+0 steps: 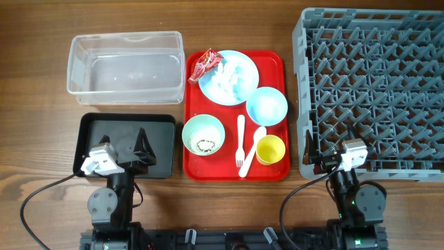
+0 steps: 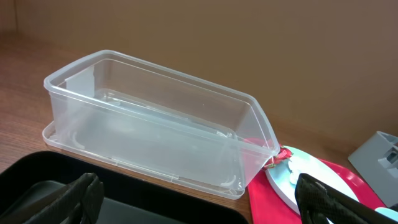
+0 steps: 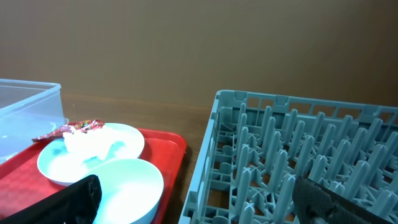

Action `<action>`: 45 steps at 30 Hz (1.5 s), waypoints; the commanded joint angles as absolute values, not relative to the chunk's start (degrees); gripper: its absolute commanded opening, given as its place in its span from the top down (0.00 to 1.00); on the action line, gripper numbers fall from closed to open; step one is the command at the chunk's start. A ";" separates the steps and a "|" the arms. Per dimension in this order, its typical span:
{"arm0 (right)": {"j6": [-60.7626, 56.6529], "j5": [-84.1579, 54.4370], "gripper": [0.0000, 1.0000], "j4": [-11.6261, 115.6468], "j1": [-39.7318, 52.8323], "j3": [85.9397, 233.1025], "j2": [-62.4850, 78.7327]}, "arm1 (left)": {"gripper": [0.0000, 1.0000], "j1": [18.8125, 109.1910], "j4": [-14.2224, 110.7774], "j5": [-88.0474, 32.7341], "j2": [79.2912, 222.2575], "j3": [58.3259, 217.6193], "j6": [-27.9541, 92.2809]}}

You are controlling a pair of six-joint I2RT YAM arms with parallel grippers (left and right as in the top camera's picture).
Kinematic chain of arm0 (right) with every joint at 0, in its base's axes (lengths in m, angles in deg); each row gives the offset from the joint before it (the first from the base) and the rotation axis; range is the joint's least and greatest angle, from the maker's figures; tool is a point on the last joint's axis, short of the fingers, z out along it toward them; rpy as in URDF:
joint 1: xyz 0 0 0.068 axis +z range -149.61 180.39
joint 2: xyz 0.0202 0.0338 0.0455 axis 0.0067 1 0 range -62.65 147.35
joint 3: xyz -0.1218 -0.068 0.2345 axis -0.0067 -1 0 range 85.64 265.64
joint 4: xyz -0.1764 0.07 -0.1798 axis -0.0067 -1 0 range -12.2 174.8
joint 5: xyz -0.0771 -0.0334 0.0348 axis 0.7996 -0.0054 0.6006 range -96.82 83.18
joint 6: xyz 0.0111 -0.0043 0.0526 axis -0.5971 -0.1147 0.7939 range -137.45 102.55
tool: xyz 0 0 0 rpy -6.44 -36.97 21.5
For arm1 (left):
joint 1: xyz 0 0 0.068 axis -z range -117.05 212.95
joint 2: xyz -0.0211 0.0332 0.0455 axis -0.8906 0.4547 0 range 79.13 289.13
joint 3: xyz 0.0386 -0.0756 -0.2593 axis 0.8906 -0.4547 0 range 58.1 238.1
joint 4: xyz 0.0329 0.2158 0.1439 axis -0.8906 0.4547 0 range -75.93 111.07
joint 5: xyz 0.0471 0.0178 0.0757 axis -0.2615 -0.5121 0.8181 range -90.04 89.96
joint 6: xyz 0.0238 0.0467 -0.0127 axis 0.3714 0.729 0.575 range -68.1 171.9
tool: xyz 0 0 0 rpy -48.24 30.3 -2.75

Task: Sort waste into correct bins and load items into the dishwasher rack
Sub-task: 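Raise the left arm from rest toward the light-blue plate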

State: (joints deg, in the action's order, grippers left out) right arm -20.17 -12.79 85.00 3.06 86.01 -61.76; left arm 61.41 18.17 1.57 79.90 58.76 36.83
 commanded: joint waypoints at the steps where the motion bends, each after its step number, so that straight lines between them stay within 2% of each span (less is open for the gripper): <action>1: -20.41 -13.69 0.00 85.22 3.04 85.94 -62.07 | 0.00 61.72 18.10 0.89 79.29 58.41 38.01; 37: -20.26 -12.58 0.00 85.05 3.04 86.64 -62.05 | 0.00 61.72 18.08 0.93 79.29 58.41 38.03; 42: -18.34 -11.86 0.00 79.69 3.04 90.79 -59.69 | 0.00 61.72 18.17 0.89 79.51 59.03 38.01; 45: -18.29 -11.07 0.00 76.96 3.04 96.28 -54.68 | 0.00 61.72 22.32 0.89 82.46 63.53 37.99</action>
State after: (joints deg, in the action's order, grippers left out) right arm -19.39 -12.62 77.92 3.06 90.40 -58.38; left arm 61.41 19.55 1.57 80.19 59.31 36.83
